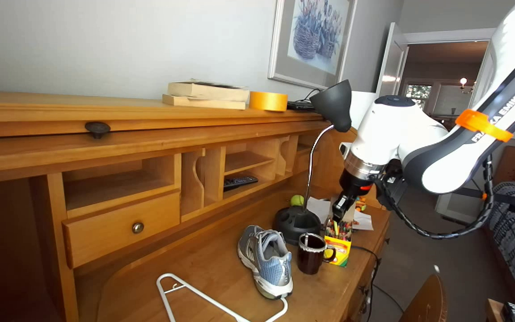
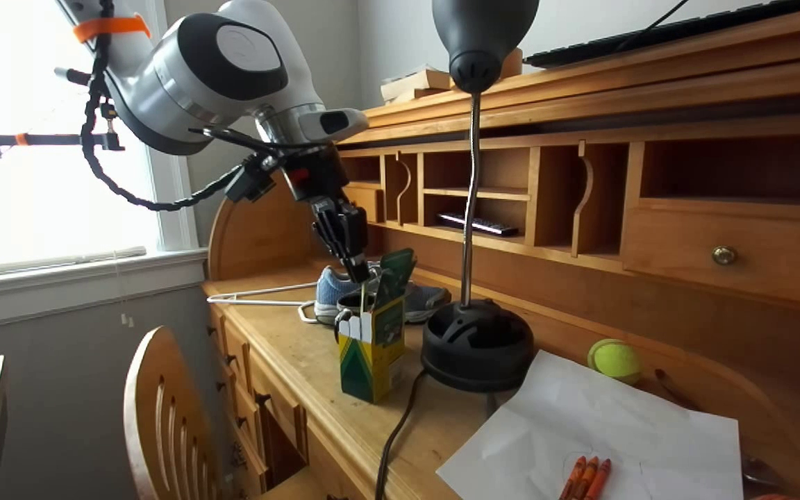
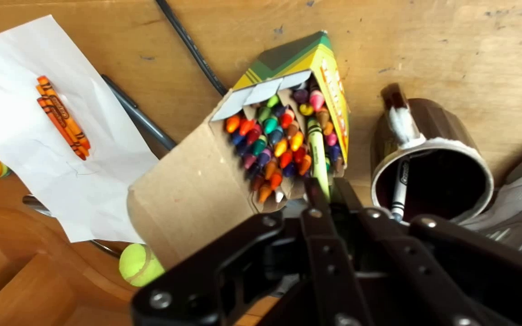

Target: Remove the crayon from the mug and put it in the box.

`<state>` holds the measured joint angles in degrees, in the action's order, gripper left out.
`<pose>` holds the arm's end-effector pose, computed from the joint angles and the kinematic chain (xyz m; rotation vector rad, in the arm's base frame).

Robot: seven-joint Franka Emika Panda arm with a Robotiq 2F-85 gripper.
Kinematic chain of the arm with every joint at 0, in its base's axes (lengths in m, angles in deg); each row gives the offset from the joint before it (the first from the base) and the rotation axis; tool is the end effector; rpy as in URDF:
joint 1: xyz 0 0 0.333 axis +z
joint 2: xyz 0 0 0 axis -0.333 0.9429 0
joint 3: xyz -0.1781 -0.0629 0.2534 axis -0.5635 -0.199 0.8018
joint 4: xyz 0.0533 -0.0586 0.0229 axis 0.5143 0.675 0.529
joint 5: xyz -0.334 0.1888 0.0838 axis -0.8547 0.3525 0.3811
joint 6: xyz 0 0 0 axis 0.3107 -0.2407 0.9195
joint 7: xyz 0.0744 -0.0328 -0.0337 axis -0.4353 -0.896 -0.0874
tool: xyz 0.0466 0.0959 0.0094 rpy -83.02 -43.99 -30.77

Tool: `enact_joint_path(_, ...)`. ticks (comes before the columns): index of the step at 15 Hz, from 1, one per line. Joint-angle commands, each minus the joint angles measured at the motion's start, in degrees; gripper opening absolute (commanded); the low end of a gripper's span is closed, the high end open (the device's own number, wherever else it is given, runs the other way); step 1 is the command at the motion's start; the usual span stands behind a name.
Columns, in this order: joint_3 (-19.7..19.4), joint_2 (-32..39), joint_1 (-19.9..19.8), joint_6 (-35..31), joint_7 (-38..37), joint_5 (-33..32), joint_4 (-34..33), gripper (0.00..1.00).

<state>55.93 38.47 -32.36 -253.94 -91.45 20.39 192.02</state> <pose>0.4459 -0.1160 0.2704 2.8532 -0.1426 0.3878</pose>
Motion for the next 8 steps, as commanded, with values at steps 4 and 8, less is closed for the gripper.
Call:
enact_joint_path(4,-0.3,2.6,0.0,-1.2,-1.6,-1.8,-1.1,0.02)
enact_joint_path(8,-0.4,3.0,0.0,-1.1,-1.5,-1.7,-1.1,0.02)
